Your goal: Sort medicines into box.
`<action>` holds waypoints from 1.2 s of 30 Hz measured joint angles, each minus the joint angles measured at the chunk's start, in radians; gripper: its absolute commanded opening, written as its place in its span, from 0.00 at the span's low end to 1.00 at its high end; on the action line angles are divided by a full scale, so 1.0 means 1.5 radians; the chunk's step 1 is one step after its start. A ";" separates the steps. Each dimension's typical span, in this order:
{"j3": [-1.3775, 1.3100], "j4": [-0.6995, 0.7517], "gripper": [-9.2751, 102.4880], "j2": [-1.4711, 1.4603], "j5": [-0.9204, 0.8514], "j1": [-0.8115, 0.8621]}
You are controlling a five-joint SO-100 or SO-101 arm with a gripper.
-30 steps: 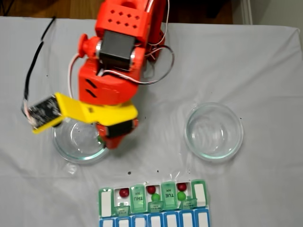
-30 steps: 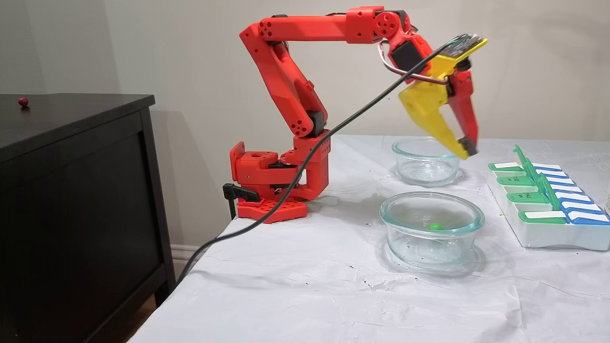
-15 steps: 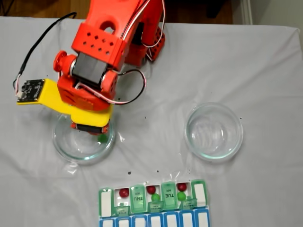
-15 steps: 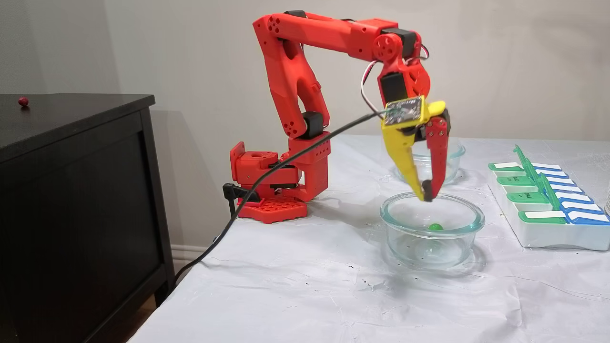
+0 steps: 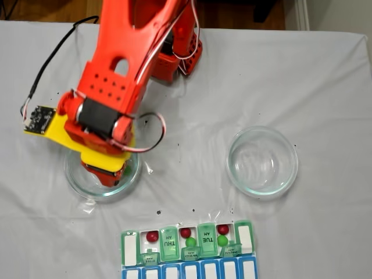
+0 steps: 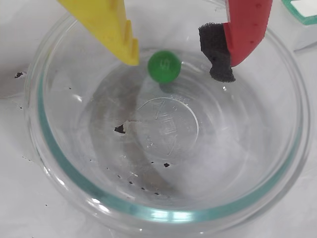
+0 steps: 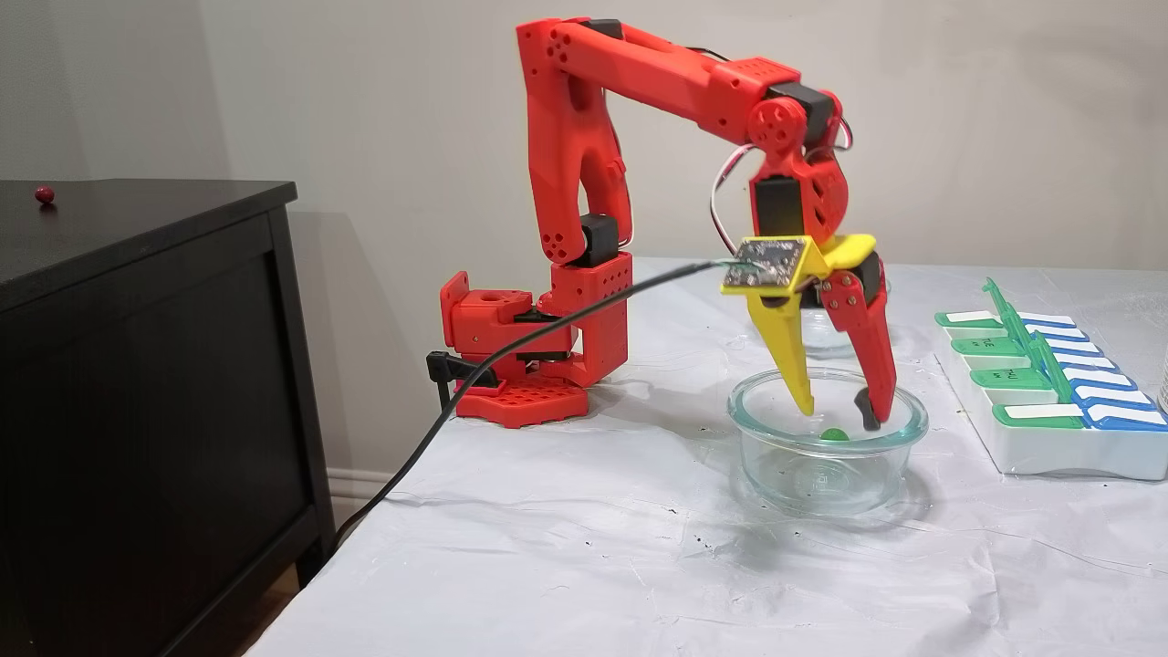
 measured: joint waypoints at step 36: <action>-0.204 0.184 0.22 -0.218 0.150 -0.139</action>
